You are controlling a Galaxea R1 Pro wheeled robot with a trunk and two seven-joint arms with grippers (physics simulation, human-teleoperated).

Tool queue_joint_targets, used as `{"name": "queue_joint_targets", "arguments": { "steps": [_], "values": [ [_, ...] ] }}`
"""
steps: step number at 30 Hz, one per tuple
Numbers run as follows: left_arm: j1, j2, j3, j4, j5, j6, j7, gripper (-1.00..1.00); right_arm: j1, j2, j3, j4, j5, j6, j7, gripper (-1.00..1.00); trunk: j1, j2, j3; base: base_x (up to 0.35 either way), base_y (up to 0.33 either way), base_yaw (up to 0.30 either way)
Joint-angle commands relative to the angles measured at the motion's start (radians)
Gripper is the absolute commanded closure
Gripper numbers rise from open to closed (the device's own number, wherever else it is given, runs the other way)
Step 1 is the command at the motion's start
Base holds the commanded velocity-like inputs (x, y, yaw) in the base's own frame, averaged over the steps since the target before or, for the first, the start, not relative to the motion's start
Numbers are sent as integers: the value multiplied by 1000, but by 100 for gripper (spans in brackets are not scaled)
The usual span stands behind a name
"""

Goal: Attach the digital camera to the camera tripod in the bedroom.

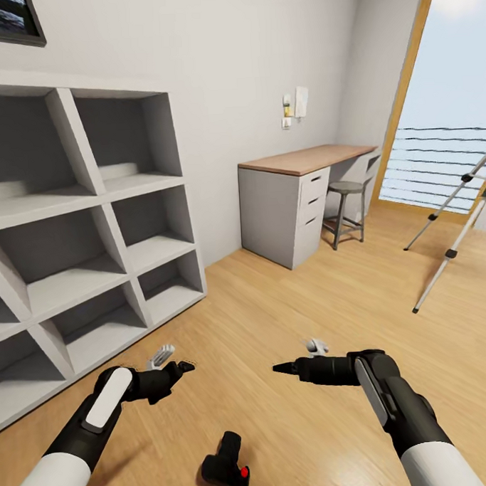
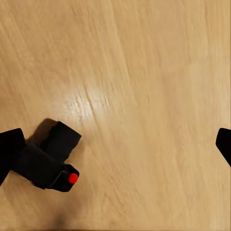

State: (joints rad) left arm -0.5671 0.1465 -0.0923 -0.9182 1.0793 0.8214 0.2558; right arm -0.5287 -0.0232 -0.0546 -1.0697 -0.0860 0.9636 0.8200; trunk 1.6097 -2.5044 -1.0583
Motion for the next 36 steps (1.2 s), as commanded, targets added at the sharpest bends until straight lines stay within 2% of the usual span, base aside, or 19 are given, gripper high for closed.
{"name": "queue_joint_targets", "arguments": {
  "steps": [1, 5, 9, 12, 21, 36],
  "values": [
    [0, 17, -2, 15, 12, 0, 9, -100, -1, -3, -2, -1, -10, 7, -55, -100, 0, -1, -5, 0, 0, 0],
    [0, 41, -2, 40, 13, -1, 7, -100, -1, -5, -10, -1, -12, 5, -150, -100, 2, -2, -20, 0, 0, 0],
    [0, 54, -2, 54, 14, -2, 7, -100, -1, -2, -19, -3, -14, 3, -242, -100, 4, -3, -36, 0, 0, 0],
    [0, 57, -2, 57, 13, -2, 7, -100, -1, -1, -21, -5, -14, 3, -270, -100, 5, -3, -47, 0, 0, 0],
    [0, 59, -2, 59, 13, -2, 7, -100, -1, -1, -25, -8, -16, 4, -294, -100, 9, -5, -82, 0, 0, 0],
    [0, 59, -2, 59, 13, -2, 6, -100, -1, -6, -25, -11, -19, 8, -283, -100, 16, -9, -140, 0, 0, 0]
  ]
}}
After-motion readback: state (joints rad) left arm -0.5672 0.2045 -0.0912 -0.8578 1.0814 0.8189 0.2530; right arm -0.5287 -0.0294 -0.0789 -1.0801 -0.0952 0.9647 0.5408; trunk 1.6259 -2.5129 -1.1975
